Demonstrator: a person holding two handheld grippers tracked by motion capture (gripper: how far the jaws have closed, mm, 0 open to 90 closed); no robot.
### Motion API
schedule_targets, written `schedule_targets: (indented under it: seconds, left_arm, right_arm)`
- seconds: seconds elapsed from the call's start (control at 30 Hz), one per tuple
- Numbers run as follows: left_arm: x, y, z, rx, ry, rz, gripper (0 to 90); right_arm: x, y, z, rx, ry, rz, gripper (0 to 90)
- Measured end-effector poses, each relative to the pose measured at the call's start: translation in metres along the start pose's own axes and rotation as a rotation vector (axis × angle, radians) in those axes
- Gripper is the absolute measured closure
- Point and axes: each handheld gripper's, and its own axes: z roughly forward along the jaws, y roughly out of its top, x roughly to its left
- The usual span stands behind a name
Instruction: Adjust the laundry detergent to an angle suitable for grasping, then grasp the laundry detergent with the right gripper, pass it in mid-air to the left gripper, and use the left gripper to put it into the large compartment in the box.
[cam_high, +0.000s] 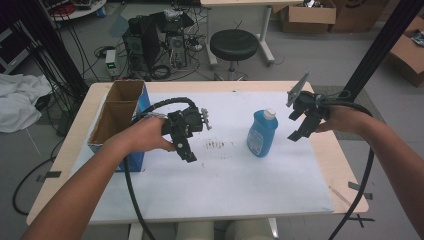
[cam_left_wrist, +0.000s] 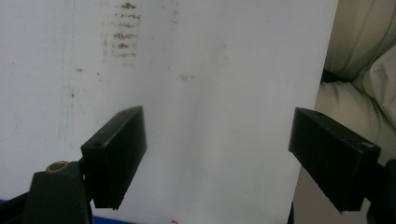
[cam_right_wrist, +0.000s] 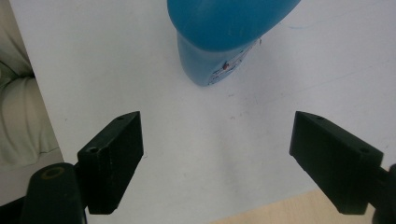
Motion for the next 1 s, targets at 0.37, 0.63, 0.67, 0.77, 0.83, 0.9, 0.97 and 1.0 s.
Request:
schedule_targets:
  seconds: [0.37, 0.63, 0.67, 0.77, 0.83, 0.9, 0.97, 1.0]
  left_arm:
    - [0.0005, 0.0013, -0.0004, -0.001, 0.007, -0.005, 19.7]
    - [0.0001, 0.0034, -0.0006, -0.002, 0.007, -0.002, 19.7]
    - [0.0001, 0.0034, -0.0006, -0.002, 0.007, -0.002, 19.7]
    - [0.0003, 0.0025, -0.0006, -0.006, 0.007, -0.01, 19.7]
    - [0.0009, 0.002, -0.0009, -0.006, 0.01, -0.01, 19.7]
    - [0.0008, 0.0017, -0.0009, -0.007, 0.01, -0.015, 19.7]
    - [0.0017, 0.0016, -0.0012, 0.0, 0.013, -0.012, 19.8]
    - [0.0017, 0.0016, -0.0012, 0.0, 0.013, -0.012, 19.7]
  right_arm:
    - [0.002, -0.0042, -0.0029, 0.003, -0.005, 0.001, 17.2]
    - [0.0021, -0.0051, -0.0033, 0.004, -0.006, 0.002, 17.4]
    - [0.0024, -0.005, -0.0033, 0.004, -0.007, 0.004, 17.4]
    - [0.0026, -0.0052, -0.0038, 0.001, -0.009, -0.001, 17.4]
    - [0.0027, -0.0059, -0.0044, 0.001, -0.016, 0.003, 17.3]
    - [0.0031, -0.0066, -0.0046, -0.003, -0.017, 0.013, 17.2]
    - [0.0044, -0.0076, -0.0041, -0.009, -0.008, 0.025, 17.2]
    - [0.0051, -0.0081, -0.0036, -0.006, -0.009, 0.028, 17.2]
